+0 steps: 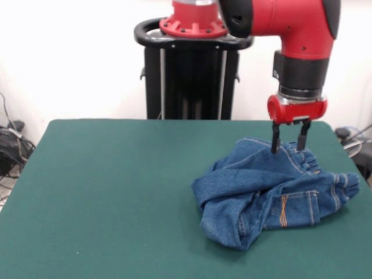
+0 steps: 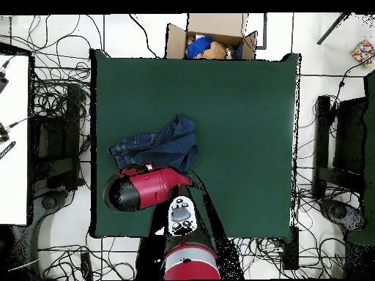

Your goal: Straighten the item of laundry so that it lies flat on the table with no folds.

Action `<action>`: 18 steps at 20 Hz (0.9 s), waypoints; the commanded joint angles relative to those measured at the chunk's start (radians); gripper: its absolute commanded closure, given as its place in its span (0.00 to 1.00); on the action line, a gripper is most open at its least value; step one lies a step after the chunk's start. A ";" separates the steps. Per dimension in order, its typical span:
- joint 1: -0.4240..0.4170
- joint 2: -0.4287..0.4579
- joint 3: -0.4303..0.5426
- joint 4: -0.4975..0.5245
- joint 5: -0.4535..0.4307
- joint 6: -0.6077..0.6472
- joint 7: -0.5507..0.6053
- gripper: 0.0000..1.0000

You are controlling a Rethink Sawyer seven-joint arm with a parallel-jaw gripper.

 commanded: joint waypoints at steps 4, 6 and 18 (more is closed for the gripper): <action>0.053 0.083 -0.077 0.025 0.077 -0.098 0.272 0.00; 0.058 0.099 -0.083 0.021 0.084 -0.116 0.269 0.00; 0.090 0.122 -0.100 0.021 0.133 -0.136 0.249 0.00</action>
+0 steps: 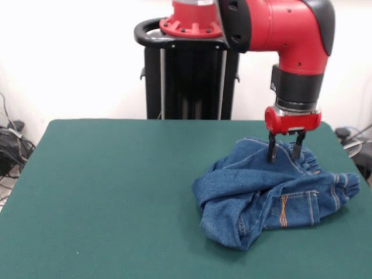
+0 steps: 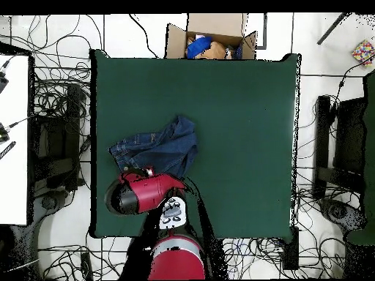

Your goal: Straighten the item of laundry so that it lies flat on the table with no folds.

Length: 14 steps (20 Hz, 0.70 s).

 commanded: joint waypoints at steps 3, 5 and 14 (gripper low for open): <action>0.027 0.012 -0.013 0.033 0.091 -0.018 0.247 0.00; 0.025 0.014 0.005 0.040 0.099 -0.018 0.246 0.00; 0.116 0.061 0.014 0.057 0.175 -0.087 0.305 0.00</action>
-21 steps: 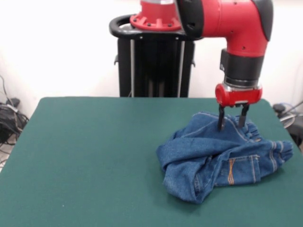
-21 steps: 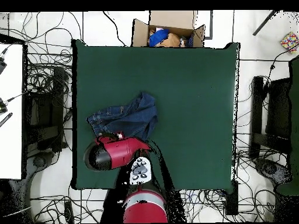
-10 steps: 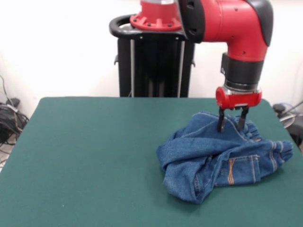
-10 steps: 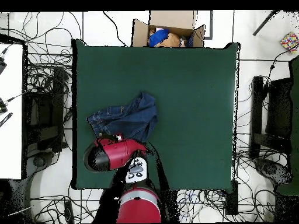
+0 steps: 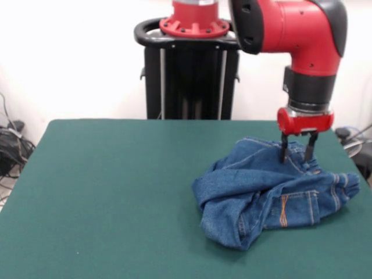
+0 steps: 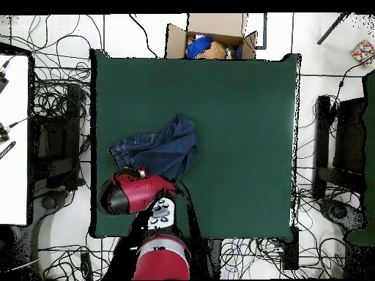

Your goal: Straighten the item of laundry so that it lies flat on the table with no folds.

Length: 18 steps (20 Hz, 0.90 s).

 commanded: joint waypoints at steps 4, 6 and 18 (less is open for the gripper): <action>0.042 0.072 0.009 0.040 0.095 -0.076 0.269 0.00; 0.031 0.086 0.008 0.032 0.093 -0.088 0.254 0.00; -0.053 0.146 0.014 -0.047 0.054 -0.094 0.170 0.00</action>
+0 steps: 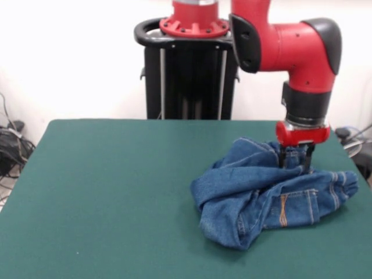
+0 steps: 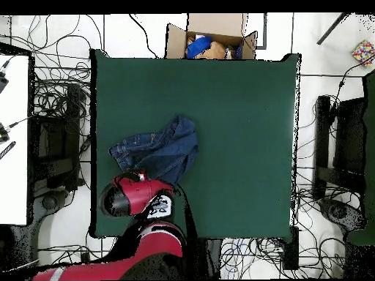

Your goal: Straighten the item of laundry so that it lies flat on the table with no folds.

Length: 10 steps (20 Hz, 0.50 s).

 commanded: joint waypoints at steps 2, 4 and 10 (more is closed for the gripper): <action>-0.075 0.026 0.017 -0.039 0.015 0.012 0.156 0.00; -0.089 0.012 0.018 -0.036 0.008 0.027 0.145 0.00; -0.122 -0.005 0.028 -0.041 0.000 0.056 0.124 0.00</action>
